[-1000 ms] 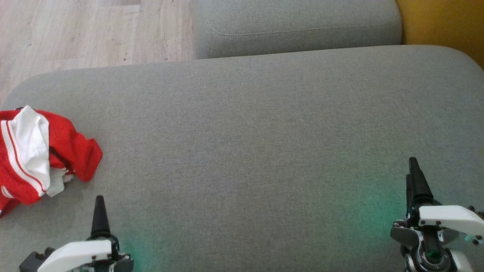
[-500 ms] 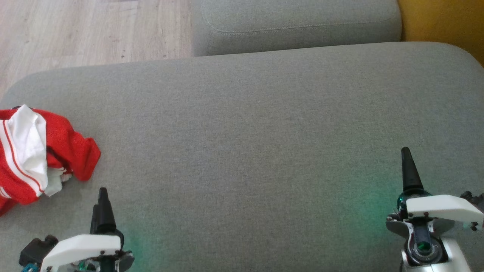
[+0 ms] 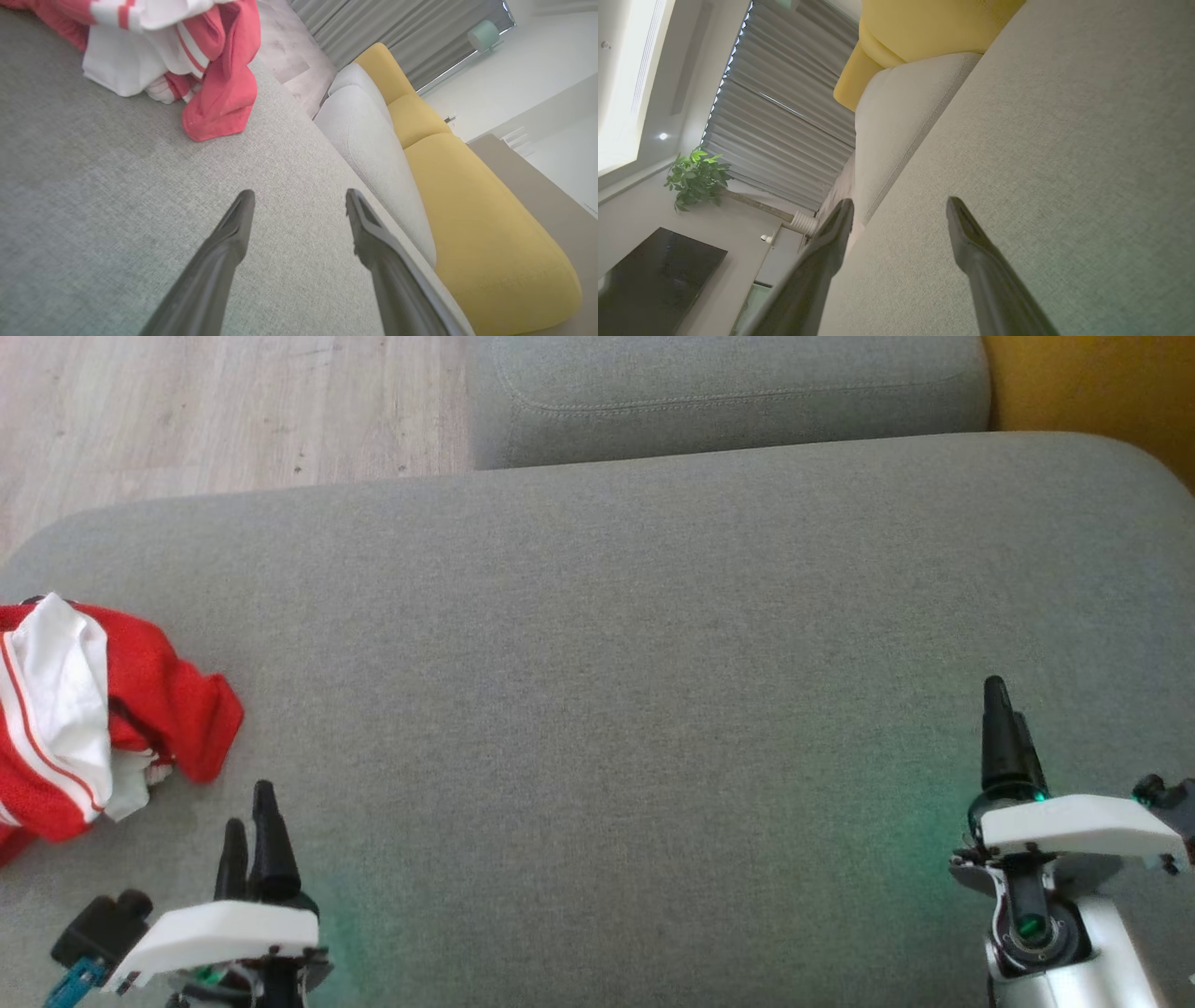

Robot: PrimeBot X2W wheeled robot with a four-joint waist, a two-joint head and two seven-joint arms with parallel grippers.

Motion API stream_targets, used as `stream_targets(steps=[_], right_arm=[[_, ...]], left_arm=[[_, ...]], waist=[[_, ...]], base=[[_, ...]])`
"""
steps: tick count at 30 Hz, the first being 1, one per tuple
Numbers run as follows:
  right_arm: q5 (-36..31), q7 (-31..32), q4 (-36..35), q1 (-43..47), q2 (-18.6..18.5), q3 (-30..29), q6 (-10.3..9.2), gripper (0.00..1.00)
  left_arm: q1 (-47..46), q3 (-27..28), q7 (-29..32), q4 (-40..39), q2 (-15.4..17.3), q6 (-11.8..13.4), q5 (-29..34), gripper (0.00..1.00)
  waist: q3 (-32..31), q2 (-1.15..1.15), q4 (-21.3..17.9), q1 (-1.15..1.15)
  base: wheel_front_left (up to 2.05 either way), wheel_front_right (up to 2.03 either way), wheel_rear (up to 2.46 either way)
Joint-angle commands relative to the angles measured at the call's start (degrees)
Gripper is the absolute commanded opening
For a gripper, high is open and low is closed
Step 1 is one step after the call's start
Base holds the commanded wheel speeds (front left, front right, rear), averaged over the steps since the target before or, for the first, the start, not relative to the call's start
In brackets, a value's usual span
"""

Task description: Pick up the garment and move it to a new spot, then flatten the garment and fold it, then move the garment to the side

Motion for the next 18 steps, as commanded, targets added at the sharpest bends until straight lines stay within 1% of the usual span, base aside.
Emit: stream_targets(steps=[1, 4, 12, 13, 18], right_arm=[[-2.77, -1.05, -1.64, -3.48, -0.74, 0.97, 0.12, 1.0], [-4.74, -1.39, -1.45, -3.77, -0.92, 1.62, 0.13, 1.0], [-10.95, -2.74, -0.5, -4.8, -1.24, 4.37, 0.14, 1.0], [-12.69, -3.08, -0.37, -5.01, -1.34, 5.04, 0.15, 1.0], [-16.98, -3.93, 0.2, -5.38, -1.41, 6.5, 0.16, 1.0]], left_arm=[[-3.04, 0.25, -0.92, -1.25, 1.25, -0.18, 2.65, 1.0], [-3.1, 0.12, -1.26, -1.09, 1.35, -0.19, 4.17, 1.0], [-3.45, -0.9, -2.62, -0.8, 1.76, -0.22, 10.54, 1.0], [-3.53, -1.1, -2.96, -0.63, 1.82, -0.22, 12.19, 1.0], [-3.62, -1.78, -3.81, -0.18, 1.89, -0.09, 16.31, 1.0]], waist=[[0.07, 0.0, 0.0, 0.0], [0.12, 0.0, -0.02, 0.0], [0.23, 0.0, -0.27, 0.0], [0.19, 0.0, -0.33, 0.0], [0.11, 0.0, -0.4, 0.0]], base=[[0.0, 0.0, 0.0], [0.0, 0.0, 0.0], [0.0, 0.0, 0.0], [0.0, 0.0, 0.0], [0.0, 0.0, 0.0]])
